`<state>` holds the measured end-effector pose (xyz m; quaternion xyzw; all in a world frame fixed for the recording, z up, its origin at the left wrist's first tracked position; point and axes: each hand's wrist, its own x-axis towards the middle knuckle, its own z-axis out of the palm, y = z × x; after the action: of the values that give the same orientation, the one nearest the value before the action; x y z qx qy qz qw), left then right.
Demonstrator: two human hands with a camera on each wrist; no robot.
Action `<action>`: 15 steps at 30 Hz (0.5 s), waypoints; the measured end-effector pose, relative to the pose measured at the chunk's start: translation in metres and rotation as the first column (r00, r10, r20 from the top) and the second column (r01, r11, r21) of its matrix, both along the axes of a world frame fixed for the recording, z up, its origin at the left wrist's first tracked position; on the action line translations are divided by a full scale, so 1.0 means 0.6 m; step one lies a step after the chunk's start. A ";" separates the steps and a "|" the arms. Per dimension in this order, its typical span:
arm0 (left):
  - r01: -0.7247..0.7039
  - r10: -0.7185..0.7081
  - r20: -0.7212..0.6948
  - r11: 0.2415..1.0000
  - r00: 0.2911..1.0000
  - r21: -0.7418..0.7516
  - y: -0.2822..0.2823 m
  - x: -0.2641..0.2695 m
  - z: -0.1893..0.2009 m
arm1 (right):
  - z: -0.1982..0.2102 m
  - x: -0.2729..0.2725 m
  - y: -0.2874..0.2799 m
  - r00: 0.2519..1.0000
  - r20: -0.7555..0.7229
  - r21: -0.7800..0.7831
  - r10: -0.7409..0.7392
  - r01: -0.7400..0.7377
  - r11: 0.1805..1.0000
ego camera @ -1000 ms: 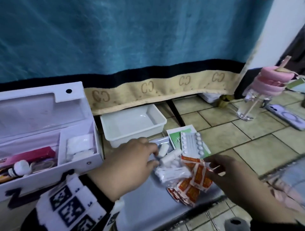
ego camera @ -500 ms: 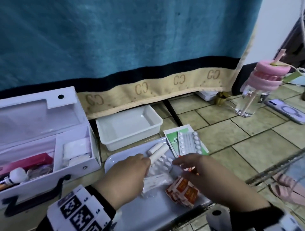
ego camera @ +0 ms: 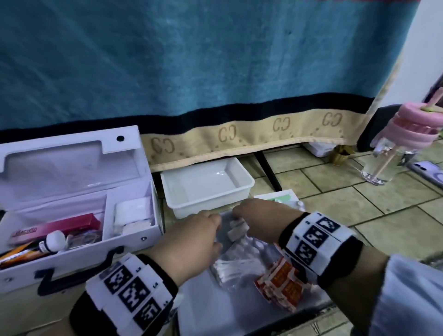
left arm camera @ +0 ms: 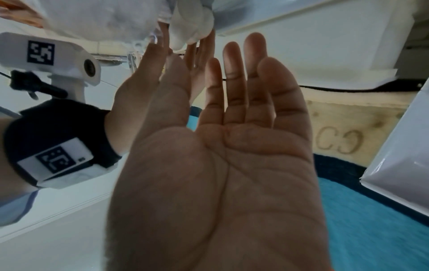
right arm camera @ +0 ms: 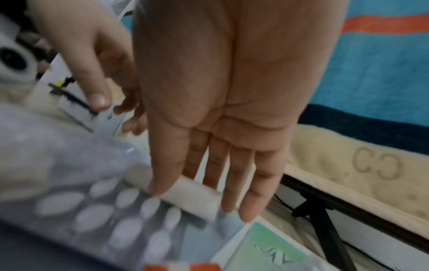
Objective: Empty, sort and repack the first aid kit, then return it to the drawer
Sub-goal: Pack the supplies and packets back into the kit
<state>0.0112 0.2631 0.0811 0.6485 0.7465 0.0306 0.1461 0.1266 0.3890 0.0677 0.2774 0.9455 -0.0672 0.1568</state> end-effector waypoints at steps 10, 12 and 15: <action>-0.057 0.056 0.017 0.998 0.998 0.027 -0.033 -0.025 0.003 | -0.007 -0.031 -0.018 0.973 0.231 0.152 0.018 -0.054 0.987; -0.077 0.075 0.029 0.996 0.997 0.054 -0.045 -0.035 0.005 | -0.002 -0.035 -0.017 0.976 0.218 0.114 0.004 -0.030 0.993; -0.114 0.107 0.065 0.987 0.992 0.113 -0.068 -0.054 0.010 | 0.042 -0.043 -0.021 0.984 0.179 0.020 0.008 -0.011 1.000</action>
<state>-0.0211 0.2225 0.0873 0.6124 0.7735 0.1013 0.1282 0.1009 0.3767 0.0927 0.2794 0.9296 -0.0314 0.2383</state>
